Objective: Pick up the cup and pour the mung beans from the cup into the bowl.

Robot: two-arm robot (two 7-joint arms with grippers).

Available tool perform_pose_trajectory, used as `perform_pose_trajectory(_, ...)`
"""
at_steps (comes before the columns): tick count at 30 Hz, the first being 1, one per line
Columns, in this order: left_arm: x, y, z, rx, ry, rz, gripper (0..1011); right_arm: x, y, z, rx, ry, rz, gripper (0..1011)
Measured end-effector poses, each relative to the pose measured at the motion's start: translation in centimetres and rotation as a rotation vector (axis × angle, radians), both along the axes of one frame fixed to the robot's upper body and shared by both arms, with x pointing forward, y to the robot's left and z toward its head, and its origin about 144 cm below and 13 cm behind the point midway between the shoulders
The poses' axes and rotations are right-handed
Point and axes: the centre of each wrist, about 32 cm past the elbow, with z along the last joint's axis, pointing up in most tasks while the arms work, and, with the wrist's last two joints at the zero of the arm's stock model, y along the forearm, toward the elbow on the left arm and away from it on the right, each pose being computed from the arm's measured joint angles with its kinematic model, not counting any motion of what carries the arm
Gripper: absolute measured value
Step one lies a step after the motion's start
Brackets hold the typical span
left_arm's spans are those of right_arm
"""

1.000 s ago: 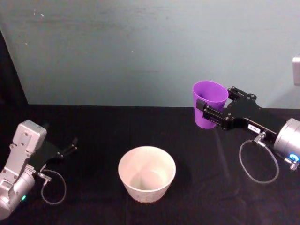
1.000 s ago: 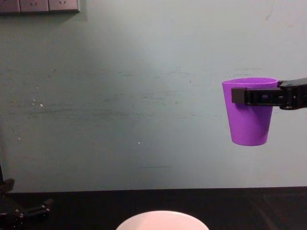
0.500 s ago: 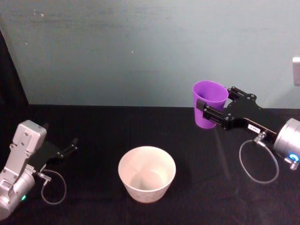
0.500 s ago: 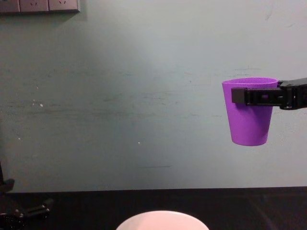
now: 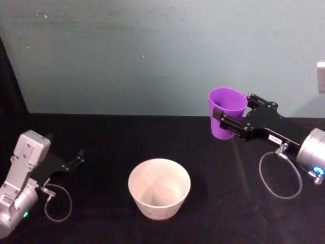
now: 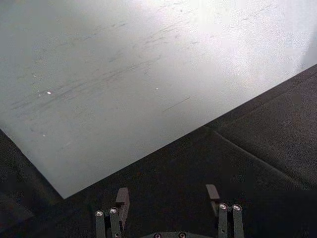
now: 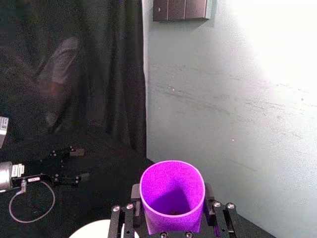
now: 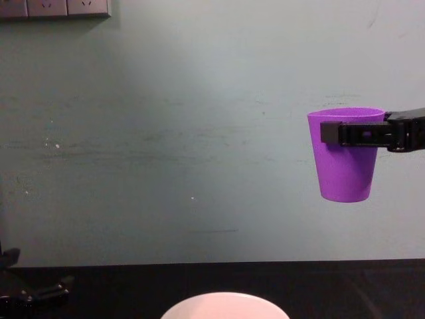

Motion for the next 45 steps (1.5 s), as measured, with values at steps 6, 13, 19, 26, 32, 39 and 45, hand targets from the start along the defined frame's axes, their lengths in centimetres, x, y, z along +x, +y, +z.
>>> perform_pose_trajectory(6,0.0,0.0,0.0,0.0,0.0,0.0,1003,0.0,0.0,0.0,0.0,0.0,0.0,723)
perform_pose_trajectory(13,0.0,0.0,0.0,0.0,0.0,0.0,1003,0.0,0.0,0.0,0.0,0.0,0.0,723)
perform_pose_trajectory(19,0.0,0.0,0.0,0.0,0.0,0.0,1004,0.0,0.0,0.0,0.0,0.0,0.0,723)
perform_pose_trajectory(26,0.0,0.0,0.0,0.0,0.0,0.0,1004,0.0,0.0,0.0,0.0,0.0,0.0,723)
perform_pose_trajectory(32,0.0,0.0,0.0,0.0,0.0,0.0,1003,0.0,0.0,0.0,0.0,0.0,0.0,723)
perform_pose_trajectory(39,0.0,0.0,0.0,0.0,0.0,0.0,1003,0.0,0.0,0.0,0.0,0.0,0.0,723)
perform_pose_trajectory(45,0.0,0.0,0.0,0.0,0.0,0.0,1004,0.0,0.0,0.0,0.0,0.0,0.0,723)
